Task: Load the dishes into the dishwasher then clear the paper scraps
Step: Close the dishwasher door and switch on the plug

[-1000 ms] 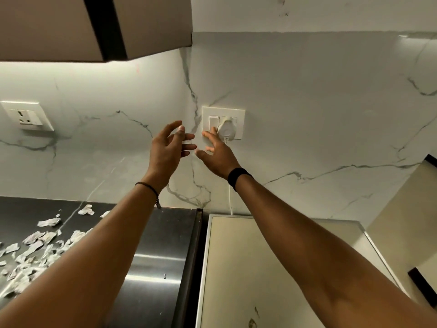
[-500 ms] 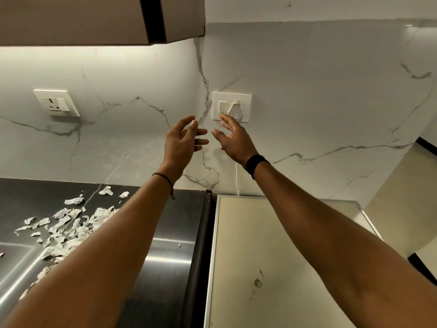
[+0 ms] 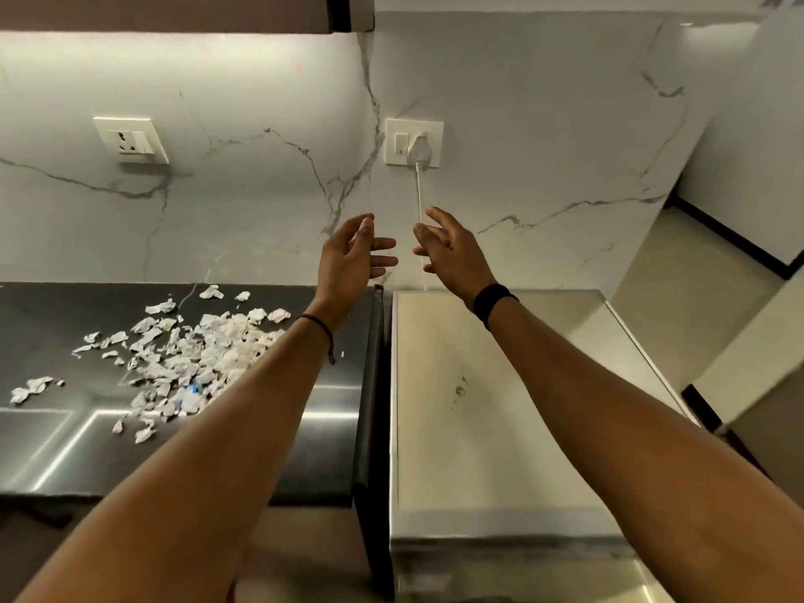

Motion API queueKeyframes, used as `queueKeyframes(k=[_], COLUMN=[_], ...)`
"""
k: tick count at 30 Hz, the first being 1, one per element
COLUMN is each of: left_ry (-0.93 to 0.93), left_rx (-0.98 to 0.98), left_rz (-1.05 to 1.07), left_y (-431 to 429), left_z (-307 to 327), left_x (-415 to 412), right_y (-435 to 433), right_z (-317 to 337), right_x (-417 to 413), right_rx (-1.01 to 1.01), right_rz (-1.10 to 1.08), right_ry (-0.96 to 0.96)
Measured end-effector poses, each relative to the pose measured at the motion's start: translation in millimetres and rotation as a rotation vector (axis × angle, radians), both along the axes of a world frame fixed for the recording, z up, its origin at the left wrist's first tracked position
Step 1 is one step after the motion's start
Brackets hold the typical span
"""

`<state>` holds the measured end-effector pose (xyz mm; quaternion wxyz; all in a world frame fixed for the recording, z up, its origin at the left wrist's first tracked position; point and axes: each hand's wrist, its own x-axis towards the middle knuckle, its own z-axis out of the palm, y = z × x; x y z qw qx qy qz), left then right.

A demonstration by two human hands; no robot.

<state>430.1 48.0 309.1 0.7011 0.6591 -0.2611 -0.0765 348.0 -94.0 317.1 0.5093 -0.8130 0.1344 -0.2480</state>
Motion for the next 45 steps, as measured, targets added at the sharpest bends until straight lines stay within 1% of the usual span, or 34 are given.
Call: queueKeyframes(k=[3, 7, 14, 18, 23, 27, 29, 31, 33, 35, 37, 39, 41, 45], left_ry=[0.028, 0.111, 0.125, 0.145, 0.215, 0.271, 0.257, 0.203, 0.082, -0.145, -0.396, -0.552, -0.630, -0.711], left_rx=[0.026, 0.039, 0.178, 0.269, 0.355, 0.376, 0.408, 0.468, 0.560, 0.712, 0.917, 1.061, 1.108, 1.103], left_rz=[-0.035, -0.049, -0.045, -0.062, -0.063, -0.048, -0.046, -0.056, -0.057, -0.035, -0.023, -0.029, -0.030, -0.005], left_y=[23.6, 43.2, 67.1, 78.9, 84.8, 88.8, 91.5, 94.5, 97.2, 100.4, 102.6, 102.6, 102.7, 105.5], left_z=[-18.7, -48.5, -102.6, -137.1, -185.6, -223.9, -241.7, -257.6, -272.3, -287.4, -300.2, -312.1, -323.6, -349.6], left_x=[-40.4, -87.4, -157.2, -190.8, -231.3, -257.4, -264.9, -268.1, -267.2, -261.8, -256.5, -251.2, -247.9, -244.3], right_y=[27.3, 49.2, 63.2, 65.4, 69.2, 70.2, 69.4, 67.5, 63.5, 58.5, 53.7, 48.9, 45.8, 47.8], right_z=[-13.5, -40.1, -97.6, -136.0, -194.9, -242.2, -259.7, -273.2, -286.1, -298.3, -307.0, -314.0, -319.6, -336.0], right_x=[-50.9, -110.3, -191.1, -230.5, -276.6, -308.9, -317.0, -320.7, -320.9, -318.8, -314.5, -308.3, -303.2, -298.7], right_rx=[0.032, 0.070, 0.147, 0.198, 0.271, 0.267, 0.265, 0.232, 0.198, 0.155, 0.107, 0.073, 0.032, -0.049], right_rz=[-0.019, -0.033, -0.065, -0.076, -0.086, -0.061, -0.060, -0.068, -0.064, -0.048, -0.048, -0.060, -0.074, -0.072], right_ry=[0.010, 0.063, 0.161, 0.227, 0.335, 0.401, 0.418, 0.440, 0.482, 0.528, 0.558, 0.557, 0.560, 0.533])
